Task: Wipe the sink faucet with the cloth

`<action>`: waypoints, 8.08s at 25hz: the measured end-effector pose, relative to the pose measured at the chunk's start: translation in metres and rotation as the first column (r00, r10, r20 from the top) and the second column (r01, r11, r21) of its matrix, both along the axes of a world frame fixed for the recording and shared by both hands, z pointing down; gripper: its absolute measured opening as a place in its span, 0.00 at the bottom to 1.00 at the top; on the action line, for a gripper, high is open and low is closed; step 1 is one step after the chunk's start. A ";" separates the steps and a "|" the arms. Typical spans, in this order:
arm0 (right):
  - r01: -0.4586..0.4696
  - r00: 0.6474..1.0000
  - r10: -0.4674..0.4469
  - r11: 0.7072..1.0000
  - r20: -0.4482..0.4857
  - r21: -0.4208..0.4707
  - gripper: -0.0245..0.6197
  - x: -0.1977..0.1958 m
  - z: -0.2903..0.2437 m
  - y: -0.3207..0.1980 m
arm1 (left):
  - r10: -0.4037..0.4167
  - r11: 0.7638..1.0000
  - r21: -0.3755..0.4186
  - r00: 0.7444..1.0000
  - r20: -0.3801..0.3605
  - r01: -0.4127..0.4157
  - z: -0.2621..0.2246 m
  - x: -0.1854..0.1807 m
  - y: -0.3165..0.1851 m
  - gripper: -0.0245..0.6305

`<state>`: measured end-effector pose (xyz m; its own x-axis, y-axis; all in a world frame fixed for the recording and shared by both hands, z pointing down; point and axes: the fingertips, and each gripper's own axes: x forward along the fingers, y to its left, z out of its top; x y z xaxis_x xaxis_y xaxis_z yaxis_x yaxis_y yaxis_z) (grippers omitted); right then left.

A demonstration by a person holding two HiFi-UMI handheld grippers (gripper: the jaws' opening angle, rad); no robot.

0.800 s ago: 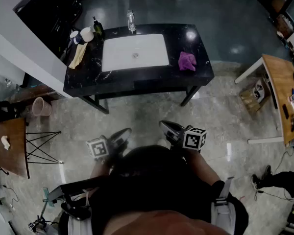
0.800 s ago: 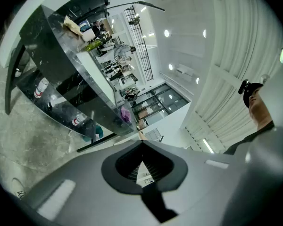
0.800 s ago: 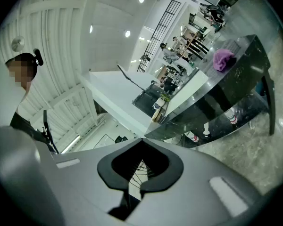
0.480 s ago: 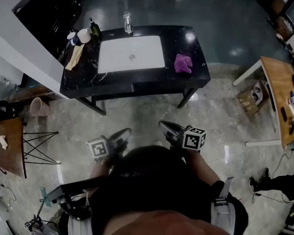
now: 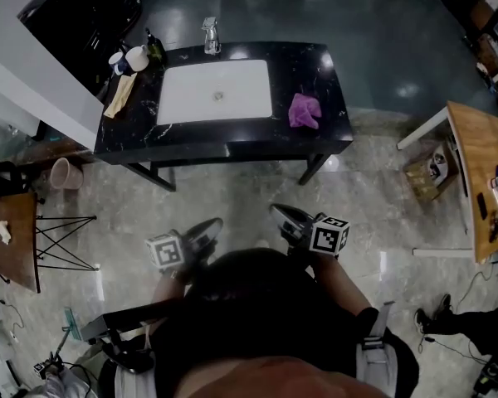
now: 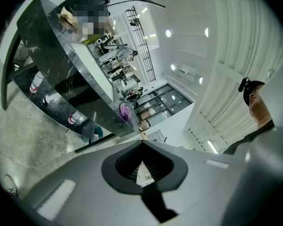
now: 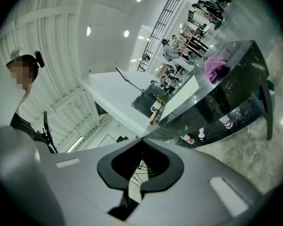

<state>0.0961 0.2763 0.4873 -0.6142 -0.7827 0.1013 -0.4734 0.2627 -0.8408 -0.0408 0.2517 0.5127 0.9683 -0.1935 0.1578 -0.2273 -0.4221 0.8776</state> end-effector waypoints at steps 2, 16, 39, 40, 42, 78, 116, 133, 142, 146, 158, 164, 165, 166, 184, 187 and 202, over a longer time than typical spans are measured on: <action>-0.011 1.000 0.011 1.000 0.001 -0.006 0.06 0.011 0.004 -0.003 | -0.002 1.000 -0.005 1.000 0.015 0.002 0.002 0.006 0.002 0.04; -0.319 0.921 0.295 0.946 -0.256 -0.057 0.27 0.144 0.039 -0.095 | -0.020 1.000 0.000 0.998 0.065 0.020 -0.005 0.006 -0.028 0.04; -0.488 0.592 0.000 0.796 -0.806 -0.358 0.21 0.264 0.124 -0.266 | -0.003 1.000 -0.031 1.000 -0.004 0.003 0.002 -0.076 -0.207 0.04; -0.489 0.571 0.004 0.805 -0.821 -0.336 0.20 0.261 0.115 -0.266 | -0.002 0.999 -0.032 1.000 -0.004 0.002 0.002 -0.080 -0.211 0.04; -0.461 0.530 0.044 0.853 -0.847 -0.244 0.19 0.248 0.084 -0.280 | -0.012 0.999 -0.033 1.000 -0.007 0.012 0.005 -0.091 -0.223 0.04; 0.423 0.347 -0.236 0.903 -0.908 -0.073 0.19 0.087 -0.039 -0.745 | -0.592 0.801 -0.060 0.802 0.079 0.596 0.019 -0.104 -0.289 0.04; 0.488 0.454 -0.271 0.873 -0.849 -0.017 0.18 0.028 0.012 -0.579 | -0.487 0.870 -0.052 0.871 0.065 0.490 0.010 -0.093 -0.285 0.04; 0.362 0.400 -0.236 0.928 -0.886 -0.083 0.17 0.080 0.088 -0.659 | -0.561 0.815 -0.088 0.819 0.125 0.572 0.024 -0.089 -0.284 0.04; 0.347 0.331 -0.341 0.911 -0.880 -0.223 0.17 0.083 0.129 -0.659 | -0.563 0.809 -0.112 0.816 0.129 0.577 0.033 -0.080 -0.285 0.04; 0.294 0.413 -0.311 0.935 -0.856 -0.198 0.17 0.092 0.116 -0.655 | -0.542 0.827 -0.100 0.832 0.119 0.553 0.030 -0.076 -0.289 0.04; 0.046 0.838 0.056 0.984 -0.543 0.173 0.17 0.133 -0.070 -0.662 | -0.518 0.852 -0.058 0.854 0.039 0.520 0.010 -0.076 -0.296 0.04; 0.047 0.857 0.031 0.989 -0.514 0.139 0.17 0.118 -0.061 -0.679 | -0.547 0.835 -0.037 0.836 0.039 0.549 0.005 -0.083 -0.294 0.04; 0.034 0.877 0.018 0.994 -0.480 0.100 0.17 0.117 -0.046 -0.681 | -0.556 0.829 -0.040 0.830 0.045 0.558 0.006 -0.085 -0.292 0.04; 0.019 0.901 0.010 0.998 -0.433 0.063 0.17 0.116 -0.030 -0.682 | -0.564 0.823 -0.044 0.824 0.051 0.566 0.007 -0.087 -0.290 0.04; 0.177 0.903 -0.215 0.975 -0.373 -0.132 0.17 0.123 0.058 -0.689 | -0.600 0.788 -0.092 0.793 0.109 0.609 0.023 -0.082 -0.281 0.04; 0.302 0.912 -0.284 0.953 -0.295 0.018 0.17 0.127 -0.006 -0.698 | -0.595 0.791 -0.093 0.796 0.110 0.604 0.022 -0.081 -0.281 0.04; 0.619 0.708 -0.657 0.754 -0.259 -0.222 0.17 0.106 0.019 -0.762 | -0.657 0.709 -0.150 0.723 0.213 0.689 0.032 -0.068 -0.257 0.04</action>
<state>0.2024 -0.4854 0.5067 -0.8845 -0.1864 0.4277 -0.4590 0.5116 -0.7263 -0.1093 -0.0054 0.5450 0.5590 -0.7332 0.3873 -0.5007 0.0738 0.8625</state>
